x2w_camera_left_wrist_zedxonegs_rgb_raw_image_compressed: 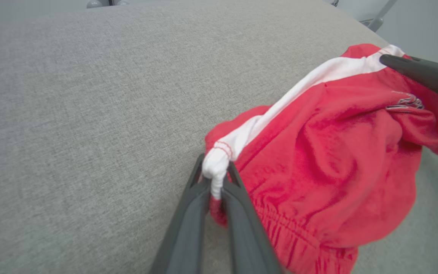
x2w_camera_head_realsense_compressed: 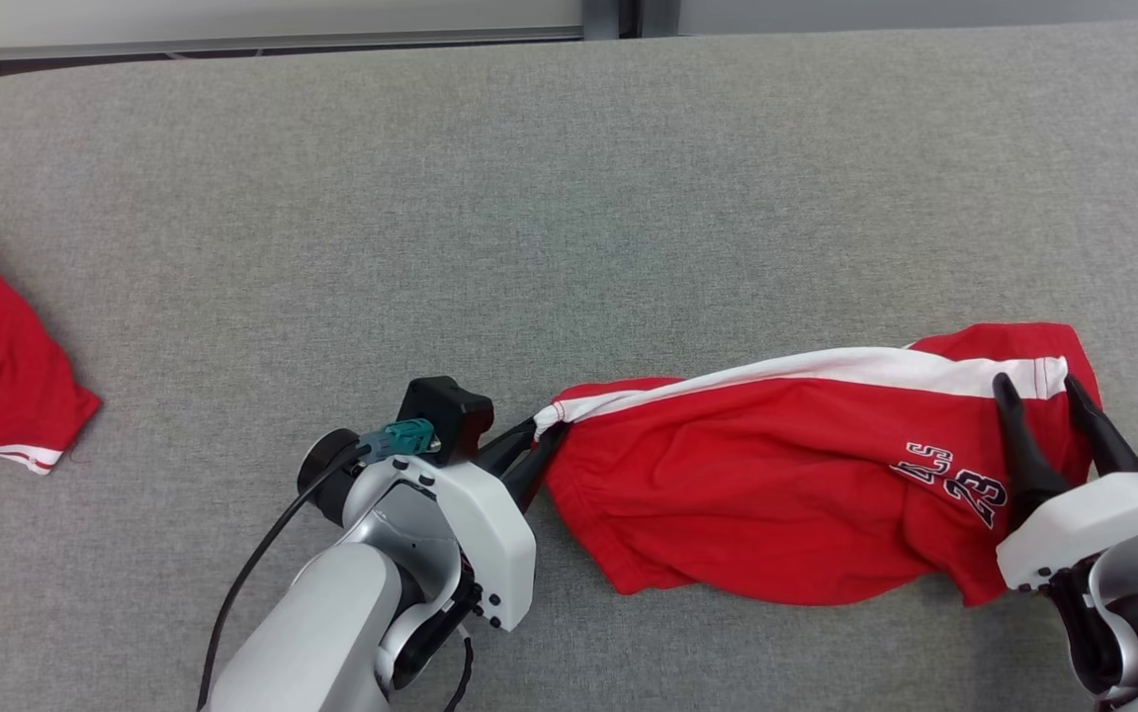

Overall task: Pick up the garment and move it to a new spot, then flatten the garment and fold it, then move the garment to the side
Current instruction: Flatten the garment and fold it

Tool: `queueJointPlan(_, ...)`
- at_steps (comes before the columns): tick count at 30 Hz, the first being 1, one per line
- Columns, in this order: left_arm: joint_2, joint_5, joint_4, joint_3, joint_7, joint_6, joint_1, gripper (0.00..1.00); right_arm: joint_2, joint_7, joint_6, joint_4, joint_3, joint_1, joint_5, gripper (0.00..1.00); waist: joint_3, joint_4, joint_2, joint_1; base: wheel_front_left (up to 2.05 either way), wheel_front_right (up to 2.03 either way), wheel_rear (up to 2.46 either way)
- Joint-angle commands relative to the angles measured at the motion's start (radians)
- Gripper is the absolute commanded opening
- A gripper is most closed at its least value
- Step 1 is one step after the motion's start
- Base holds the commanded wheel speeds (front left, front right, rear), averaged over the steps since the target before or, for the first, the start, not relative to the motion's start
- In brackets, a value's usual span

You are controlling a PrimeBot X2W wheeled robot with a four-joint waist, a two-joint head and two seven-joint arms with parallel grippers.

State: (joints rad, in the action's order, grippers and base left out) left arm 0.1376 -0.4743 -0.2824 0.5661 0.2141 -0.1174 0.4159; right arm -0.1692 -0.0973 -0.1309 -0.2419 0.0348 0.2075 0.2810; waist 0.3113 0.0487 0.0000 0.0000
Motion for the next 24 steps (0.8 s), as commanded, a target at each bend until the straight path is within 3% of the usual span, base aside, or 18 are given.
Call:
queueJointPlan(1,0.002,0.002,-0.003,-0.003,-0.007,0.003,0.013,0.0,-0.008,-0.003,0.0,-0.004,-0.002,0.014,0.008,0.16,0.003,0.003,-0.0001,0.0,0.0,0.0,0.0)
queueJointPlan(2,0.002,0.002,-0.003,-0.004,-0.013,0.004,0.015,0.0,-0.011,-0.007,0.0,-0.008,-0.006,0.019,0.01,0.0,0.004,0.004,-0.0001,0.0,0.0,0.0,0.0)
queueJointPlan(10,0.014,-0.001,0.033,-0.04,-0.097,0.018,0.024,0.0,-0.033,0.034,0.0,0.068,-0.002,0.005,0.014,0.0,-0.003,0.002,-0.0001,0.0,0.0,0.0,0.0)
queueJointPlan(24,0.053,0.063,0.271,-0.12,-0.291,0.078,0.067,0.0,-0.1,0.143,0.0,0.43,0.041,0.022,-0.043,0.0,-0.123,-0.012,-0.0001,0.0,0.0,0.0,0.0)
